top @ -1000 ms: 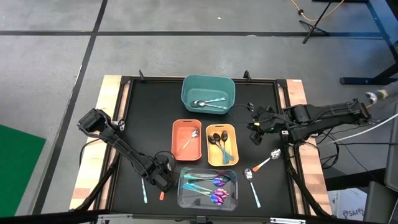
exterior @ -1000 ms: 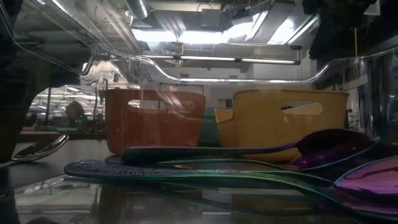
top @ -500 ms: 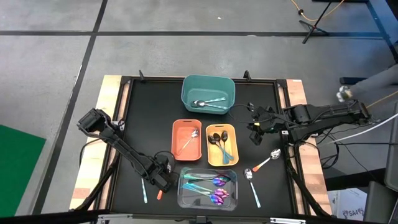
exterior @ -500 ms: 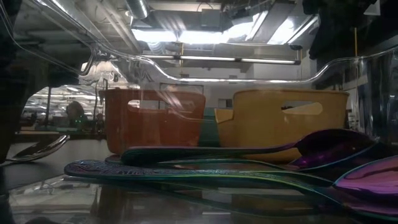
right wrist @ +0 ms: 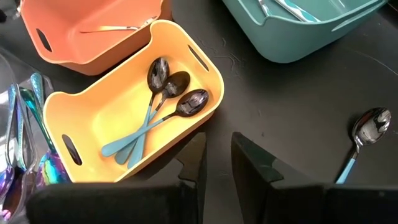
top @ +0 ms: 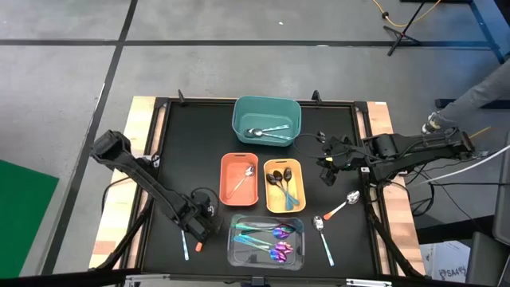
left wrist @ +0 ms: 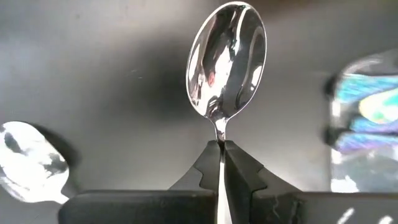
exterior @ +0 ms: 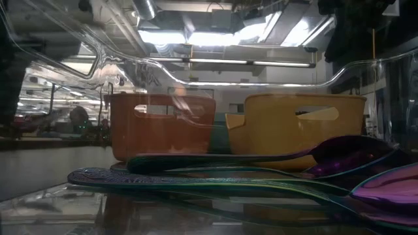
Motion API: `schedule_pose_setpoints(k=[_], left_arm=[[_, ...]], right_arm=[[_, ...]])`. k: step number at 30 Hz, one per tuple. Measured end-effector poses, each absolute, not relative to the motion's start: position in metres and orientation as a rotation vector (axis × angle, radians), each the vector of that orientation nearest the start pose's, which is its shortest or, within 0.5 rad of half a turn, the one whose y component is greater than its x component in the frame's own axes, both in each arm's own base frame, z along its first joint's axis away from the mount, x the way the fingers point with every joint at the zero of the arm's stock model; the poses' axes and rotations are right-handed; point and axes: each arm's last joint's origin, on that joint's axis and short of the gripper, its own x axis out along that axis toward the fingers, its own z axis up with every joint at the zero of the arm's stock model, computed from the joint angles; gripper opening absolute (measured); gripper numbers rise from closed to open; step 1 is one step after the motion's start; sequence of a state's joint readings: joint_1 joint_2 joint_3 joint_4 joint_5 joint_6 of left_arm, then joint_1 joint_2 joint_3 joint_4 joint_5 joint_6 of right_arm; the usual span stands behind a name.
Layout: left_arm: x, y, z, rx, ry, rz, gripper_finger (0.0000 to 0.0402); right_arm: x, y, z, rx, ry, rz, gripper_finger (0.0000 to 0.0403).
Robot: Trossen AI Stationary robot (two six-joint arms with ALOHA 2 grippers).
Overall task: Sort silverware by color (type)
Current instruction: Put the orange spoon into the orange bin
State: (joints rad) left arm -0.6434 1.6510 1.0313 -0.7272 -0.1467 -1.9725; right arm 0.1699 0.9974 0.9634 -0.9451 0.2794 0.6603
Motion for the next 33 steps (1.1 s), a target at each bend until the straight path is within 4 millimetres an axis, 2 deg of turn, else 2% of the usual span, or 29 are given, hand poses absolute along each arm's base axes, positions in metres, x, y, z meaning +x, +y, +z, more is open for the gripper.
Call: schedule_pose_setpoints(k=[5, 9, 16, 28, 33], left_arm=[[0.233, -0.166, 0.205, -1.144, 1.068, 0.772, 0.0], [0.229, -0.154, 0.229, -1.13, 0.974, 0.682, 0.0], [0.231, -0.118, 0.262, -1.054, 0.773, 0.624, 0.0], [0.274, -0.034, 0.274, -0.778, 0.65, 0.526, 0.0], [0.279, -0.015, 0.27, -0.707, 0.662, 0.556, 0.0]], right_arm=[[0.176, 0.022, 0.298, 0.376, 0.877, -0.4, 0.0065], [0.176, 0.022, 0.298, 0.376, 0.877, -0.4, 0.0065], [0.176, 0.022, 0.298, 0.376, 0.877, -0.4, 0.0065], [0.176, 0.022, 0.298, 0.376, 0.877, -0.4, 0.0065], [0.176, 0.022, 0.298, 0.376, 0.877, -0.4, 0.0065]])
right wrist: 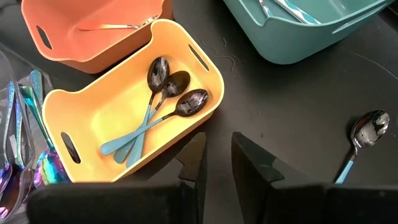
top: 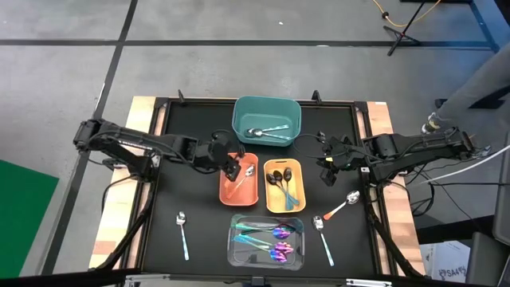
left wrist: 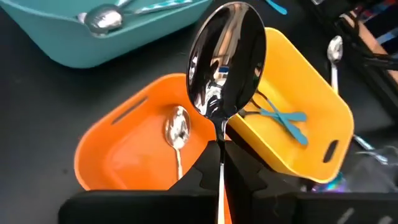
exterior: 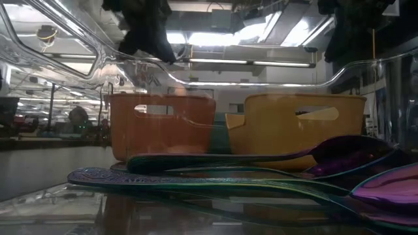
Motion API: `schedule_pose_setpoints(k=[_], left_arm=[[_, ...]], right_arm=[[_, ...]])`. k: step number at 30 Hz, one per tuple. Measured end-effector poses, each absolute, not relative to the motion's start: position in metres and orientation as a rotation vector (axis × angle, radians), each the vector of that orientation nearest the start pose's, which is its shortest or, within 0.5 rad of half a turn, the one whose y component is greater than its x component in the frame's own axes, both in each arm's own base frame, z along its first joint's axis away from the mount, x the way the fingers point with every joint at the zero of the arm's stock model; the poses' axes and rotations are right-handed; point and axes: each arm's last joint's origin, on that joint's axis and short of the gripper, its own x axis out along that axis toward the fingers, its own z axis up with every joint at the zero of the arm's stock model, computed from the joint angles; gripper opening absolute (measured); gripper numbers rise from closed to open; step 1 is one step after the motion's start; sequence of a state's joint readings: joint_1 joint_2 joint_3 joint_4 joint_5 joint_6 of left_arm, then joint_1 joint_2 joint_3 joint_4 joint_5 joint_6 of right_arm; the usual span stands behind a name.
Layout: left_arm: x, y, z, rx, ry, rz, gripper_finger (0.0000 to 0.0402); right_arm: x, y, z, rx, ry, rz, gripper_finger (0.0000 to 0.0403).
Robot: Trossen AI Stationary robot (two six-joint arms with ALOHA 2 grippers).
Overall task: Sort silverware by color (type)
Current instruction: Put the orange spoon into the orange bin
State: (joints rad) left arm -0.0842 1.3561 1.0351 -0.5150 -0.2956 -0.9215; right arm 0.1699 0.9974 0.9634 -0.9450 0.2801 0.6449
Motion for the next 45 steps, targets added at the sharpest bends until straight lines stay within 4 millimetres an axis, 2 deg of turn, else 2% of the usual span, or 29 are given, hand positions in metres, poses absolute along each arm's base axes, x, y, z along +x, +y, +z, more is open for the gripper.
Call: schedule_pose_setpoints(k=[5, 18, 26, 36, 45], left_arm=[[0.289, -0.014, 0.256, -0.682, 0.705, 0.574, 0.0], [0.318, -0.018, 0.203, -0.648, 0.856, 0.6, 0.0], [0.325, -0.019, 0.178, -0.623, 0.925, 0.63, 0.0], [0.331, -0.019, 0.159, -0.61, 0.964, 0.649, 0.0013], [0.337, -0.019, 0.152, -0.609, 0.942, 0.65, 0.0018]], right_arm=[[0.176, 0.022, 0.298, 0.376, 0.876, -0.4, 0.0065], [0.176, 0.022, 0.298, 0.376, 0.877, -0.4, 0.0065], [0.176, 0.022, 0.298, 0.376, 0.877, -0.401, 0.0065], [0.176, 0.022, 0.298, 0.376, 0.877, -0.4, 0.0065], [0.176, 0.022, 0.298, 0.376, 0.878, -0.401, 0.0065]])
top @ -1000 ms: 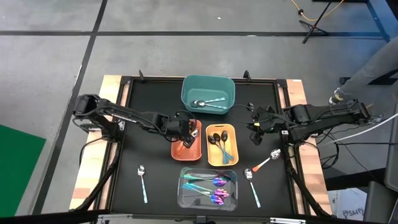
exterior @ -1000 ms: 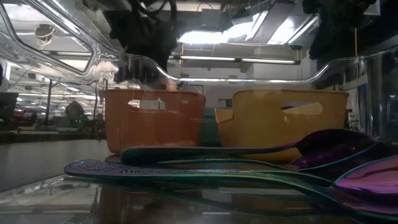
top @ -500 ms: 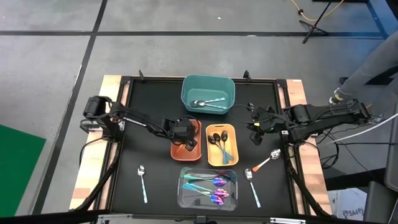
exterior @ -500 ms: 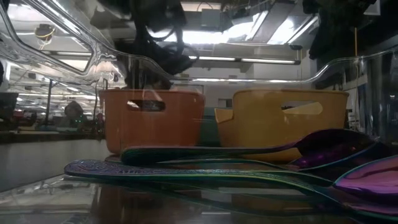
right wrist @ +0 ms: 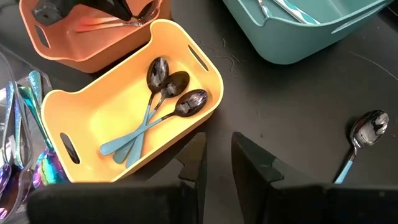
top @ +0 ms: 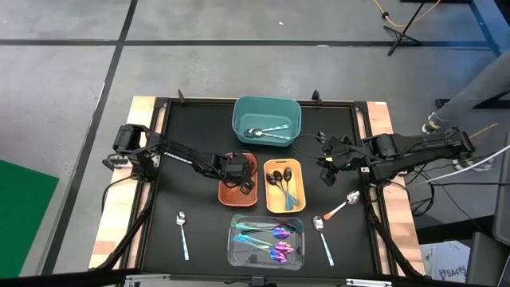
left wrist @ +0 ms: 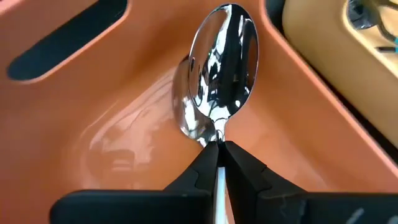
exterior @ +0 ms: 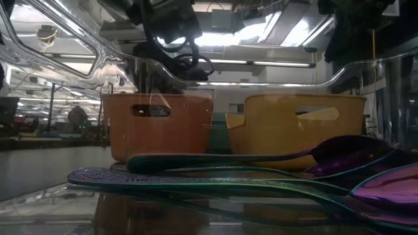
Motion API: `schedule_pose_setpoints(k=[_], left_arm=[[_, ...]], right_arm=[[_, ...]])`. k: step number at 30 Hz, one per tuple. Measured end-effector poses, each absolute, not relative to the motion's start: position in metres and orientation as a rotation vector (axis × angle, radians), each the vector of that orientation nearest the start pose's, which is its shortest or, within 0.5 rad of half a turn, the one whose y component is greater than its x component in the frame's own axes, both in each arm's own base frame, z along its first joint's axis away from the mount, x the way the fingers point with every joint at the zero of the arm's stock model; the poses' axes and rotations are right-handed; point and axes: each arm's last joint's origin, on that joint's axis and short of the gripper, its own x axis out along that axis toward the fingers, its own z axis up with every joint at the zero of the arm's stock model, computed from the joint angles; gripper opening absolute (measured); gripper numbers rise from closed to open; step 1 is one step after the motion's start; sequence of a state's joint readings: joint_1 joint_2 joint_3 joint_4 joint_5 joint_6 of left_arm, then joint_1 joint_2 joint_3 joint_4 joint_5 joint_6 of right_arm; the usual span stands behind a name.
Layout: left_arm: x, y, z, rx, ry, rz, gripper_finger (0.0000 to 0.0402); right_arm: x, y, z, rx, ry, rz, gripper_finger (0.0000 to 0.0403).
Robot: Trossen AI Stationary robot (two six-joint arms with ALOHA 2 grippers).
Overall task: Sort silverware by color (type)
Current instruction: Put the orange spoon into the orange bin
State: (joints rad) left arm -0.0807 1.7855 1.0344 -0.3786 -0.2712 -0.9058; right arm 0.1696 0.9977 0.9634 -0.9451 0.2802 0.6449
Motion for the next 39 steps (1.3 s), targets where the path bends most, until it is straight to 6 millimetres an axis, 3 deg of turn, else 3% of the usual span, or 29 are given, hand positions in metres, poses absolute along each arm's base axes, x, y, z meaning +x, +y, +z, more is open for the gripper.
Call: schedule_pose_setpoints(k=[39], left_arm=[[0.3367, -0.0159, 0.151, -0.589, 0.921, 0.694, 0.0019]], right_arm=[[0.1759, 0.0222, 0.2975, 0.377, 0.879, -0.398, 0.0065]])
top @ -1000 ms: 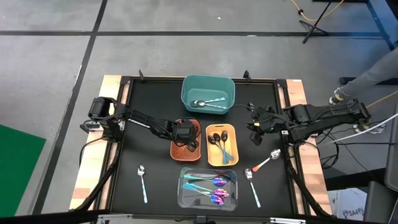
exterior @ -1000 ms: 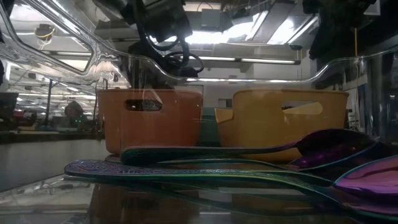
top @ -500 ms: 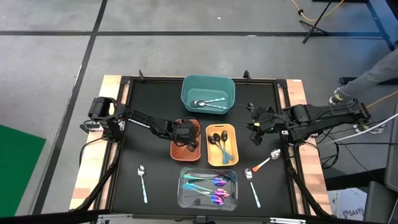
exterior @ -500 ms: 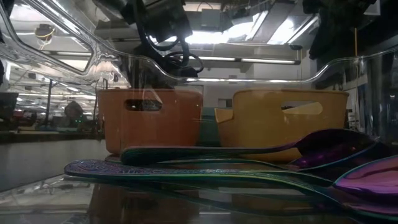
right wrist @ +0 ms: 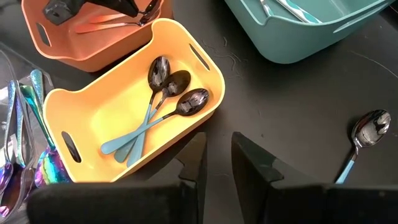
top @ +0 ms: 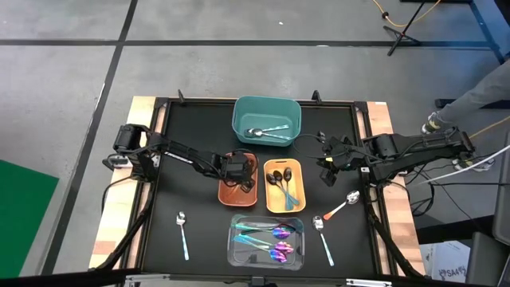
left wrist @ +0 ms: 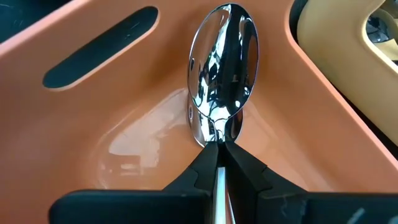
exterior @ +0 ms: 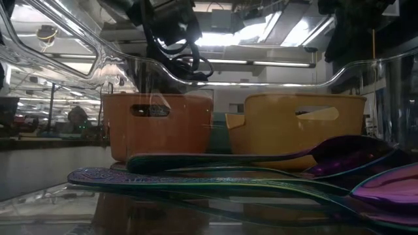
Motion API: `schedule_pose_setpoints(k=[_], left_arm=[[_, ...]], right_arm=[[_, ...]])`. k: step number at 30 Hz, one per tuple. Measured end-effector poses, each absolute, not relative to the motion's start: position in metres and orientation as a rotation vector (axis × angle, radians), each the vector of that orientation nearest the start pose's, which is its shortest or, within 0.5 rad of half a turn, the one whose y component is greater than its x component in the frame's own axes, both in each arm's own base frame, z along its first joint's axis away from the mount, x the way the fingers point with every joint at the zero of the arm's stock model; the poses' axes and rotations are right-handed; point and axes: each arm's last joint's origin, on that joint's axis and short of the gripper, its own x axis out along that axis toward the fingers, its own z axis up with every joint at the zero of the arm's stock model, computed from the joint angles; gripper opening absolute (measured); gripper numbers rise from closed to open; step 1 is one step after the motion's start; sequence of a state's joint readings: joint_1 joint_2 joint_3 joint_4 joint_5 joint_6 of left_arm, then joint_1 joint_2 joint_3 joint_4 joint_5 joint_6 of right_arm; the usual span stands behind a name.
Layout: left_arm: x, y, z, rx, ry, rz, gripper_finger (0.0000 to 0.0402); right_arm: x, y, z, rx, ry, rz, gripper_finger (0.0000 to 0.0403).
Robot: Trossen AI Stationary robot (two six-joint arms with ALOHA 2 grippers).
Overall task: Sort silverware by color (type)
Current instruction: Put the orange spoon into the orange bin
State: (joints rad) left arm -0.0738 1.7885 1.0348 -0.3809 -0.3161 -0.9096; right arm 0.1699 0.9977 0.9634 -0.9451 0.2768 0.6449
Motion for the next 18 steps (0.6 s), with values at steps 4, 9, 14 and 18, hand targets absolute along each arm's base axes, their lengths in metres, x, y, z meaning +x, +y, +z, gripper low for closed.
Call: schedule_pose_setpoints(k=[4, 9, 14, 18], left_arm=[[0.3366, -0.0158, 0.151, -0.586, 0.92, 0.696, 0.0028], [0.3365, -0.0157, 0.1509, -0.583, 0.921, 0.696, 0.0067], [0.3367, -0.0154, 0.1511, -0.576, 0.913, 0.704, 0.0091], [0.3367, -0.0154, 0.1511, -0.576, 0.913, 0.704, 0.0093]], right_arm=[[0.1759, 0.0222, 0.2975, 0.377, 0.879, -0.398, 0.0065], [0.1759, 0.0222, 0.2975, 0.378, 0.879, -0.397, 0.0065], [0.1758, 0.0222, 0.2975, 0.377, 0.88, -0.398, 0.0065], [0.1758, 0.0227, 0.2973, 0.387, 0.889, -0.381, 0.0065]])
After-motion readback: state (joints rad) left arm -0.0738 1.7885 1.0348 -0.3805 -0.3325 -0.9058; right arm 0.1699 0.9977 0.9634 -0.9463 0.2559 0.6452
